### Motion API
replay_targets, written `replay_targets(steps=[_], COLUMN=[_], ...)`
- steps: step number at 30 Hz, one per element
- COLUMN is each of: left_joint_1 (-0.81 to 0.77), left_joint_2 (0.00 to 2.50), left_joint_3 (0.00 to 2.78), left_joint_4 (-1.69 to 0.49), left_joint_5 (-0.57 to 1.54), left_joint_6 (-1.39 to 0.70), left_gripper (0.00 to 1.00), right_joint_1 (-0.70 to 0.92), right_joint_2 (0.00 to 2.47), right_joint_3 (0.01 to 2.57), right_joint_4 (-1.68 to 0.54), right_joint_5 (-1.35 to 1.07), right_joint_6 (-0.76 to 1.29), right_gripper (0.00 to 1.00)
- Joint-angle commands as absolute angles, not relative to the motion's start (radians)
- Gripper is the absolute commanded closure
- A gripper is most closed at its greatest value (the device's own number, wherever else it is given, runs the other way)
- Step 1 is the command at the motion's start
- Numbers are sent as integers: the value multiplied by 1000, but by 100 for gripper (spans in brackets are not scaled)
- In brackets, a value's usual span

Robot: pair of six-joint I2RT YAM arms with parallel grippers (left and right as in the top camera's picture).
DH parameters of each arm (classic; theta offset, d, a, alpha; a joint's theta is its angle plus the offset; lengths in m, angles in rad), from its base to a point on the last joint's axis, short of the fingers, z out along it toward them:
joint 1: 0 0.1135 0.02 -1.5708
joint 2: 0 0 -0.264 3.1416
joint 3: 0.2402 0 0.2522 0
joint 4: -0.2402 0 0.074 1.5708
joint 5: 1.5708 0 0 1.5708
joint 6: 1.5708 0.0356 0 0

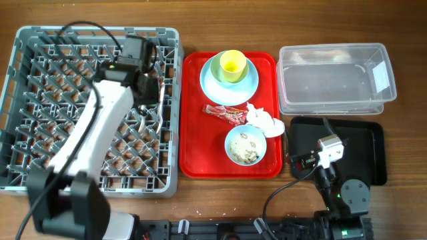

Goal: Sort waste into correct bins and load items into the dishwasher rack

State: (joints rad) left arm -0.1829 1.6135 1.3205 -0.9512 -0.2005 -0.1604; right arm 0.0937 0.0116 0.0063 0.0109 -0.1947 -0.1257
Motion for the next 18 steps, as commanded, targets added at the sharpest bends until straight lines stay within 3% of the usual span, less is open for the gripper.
replay_targets(steps=[1,2,3,10,18], left_joint_1=[-180,-180,-180,-180,-327], left_joint_2=[1457,1423,1397,1343,1301], left_joint_3=[1360,1360,1360,1360,1359], left_joint_4=[-958,-959,-962,-1085,-1191], left_joint_5=[-24,35,65,80,348], left_joint_6=[-308,-331,-331,-331,-323], left_gripper=[19,6,0,0,0], right_joint_1=[92,92,92,92,92], right_joint_2=[5,5,5,5,5], right_joint_3=[5,5,5,5,5], right_joint_4=[15,15,15,15,15], right_joint_5=[-204,-204,-204,-204,-204], right_joint_6=[-131,-130,-131,-130,-130], right_gripper=[0,0,0,0,0])
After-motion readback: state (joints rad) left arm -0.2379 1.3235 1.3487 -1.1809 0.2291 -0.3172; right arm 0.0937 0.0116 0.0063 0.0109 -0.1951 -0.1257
